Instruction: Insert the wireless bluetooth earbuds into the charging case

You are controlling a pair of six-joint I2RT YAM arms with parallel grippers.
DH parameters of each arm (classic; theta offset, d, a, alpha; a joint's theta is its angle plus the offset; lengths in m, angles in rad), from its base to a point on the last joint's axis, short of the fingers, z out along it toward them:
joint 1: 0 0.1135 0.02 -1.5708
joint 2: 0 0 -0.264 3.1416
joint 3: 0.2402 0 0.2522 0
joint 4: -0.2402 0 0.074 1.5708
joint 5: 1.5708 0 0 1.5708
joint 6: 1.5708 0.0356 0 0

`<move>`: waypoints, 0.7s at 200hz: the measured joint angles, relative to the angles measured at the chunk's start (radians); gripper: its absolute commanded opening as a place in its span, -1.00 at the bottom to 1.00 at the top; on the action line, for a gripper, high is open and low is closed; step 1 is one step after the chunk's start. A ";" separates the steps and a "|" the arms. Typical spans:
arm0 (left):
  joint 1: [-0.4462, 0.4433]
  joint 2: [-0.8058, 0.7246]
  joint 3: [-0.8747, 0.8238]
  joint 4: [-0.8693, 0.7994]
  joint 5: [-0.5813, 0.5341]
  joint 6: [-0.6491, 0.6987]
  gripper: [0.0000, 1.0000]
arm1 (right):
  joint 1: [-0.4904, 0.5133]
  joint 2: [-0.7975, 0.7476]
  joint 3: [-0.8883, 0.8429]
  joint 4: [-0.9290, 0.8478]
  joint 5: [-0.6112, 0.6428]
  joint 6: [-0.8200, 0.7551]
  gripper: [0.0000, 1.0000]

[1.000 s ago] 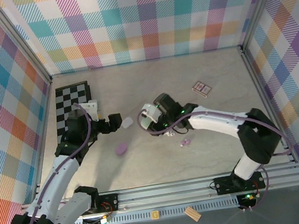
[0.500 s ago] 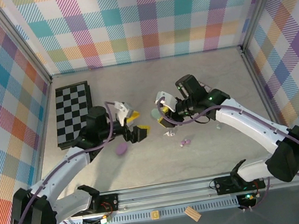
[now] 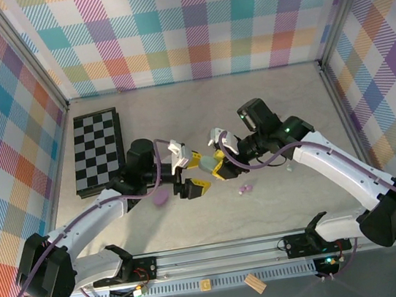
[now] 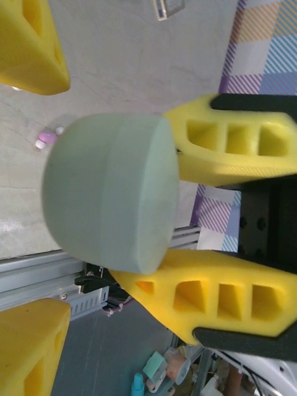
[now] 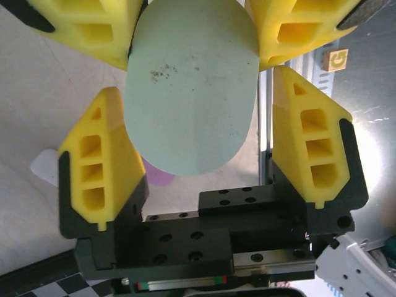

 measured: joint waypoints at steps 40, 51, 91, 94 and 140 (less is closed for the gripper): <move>-0.013 0.000 0.027 -0.002 0.034 0.018 0.38 | 0.000 0.013 0.014 -0.032 -0.040 -0.021 -0.28; -0.014 0.000 0.030 -0.005 0.042 0.024 0.33 | 0.000 0.017 0.014 -0.037 -0.045 -0.025 -0.29; -0.015 0.000 0.032 -0.026 0.060 0.024 0.16 | 0.000 0.021 0.014 -0.051 -0.048 -0.029 -0.29; -0.015 0.000 0.033 -0.027 0.061 0.025 0.15 | 0.000 0.021 0.014 -0.051 -0.048 -0.030 -0.30; -0.015 0.000 0.037 -0.037 0.060 0.024 0.03 | 0.000 0.021 0.014 -0.060 -0.059 -0.033 -0.33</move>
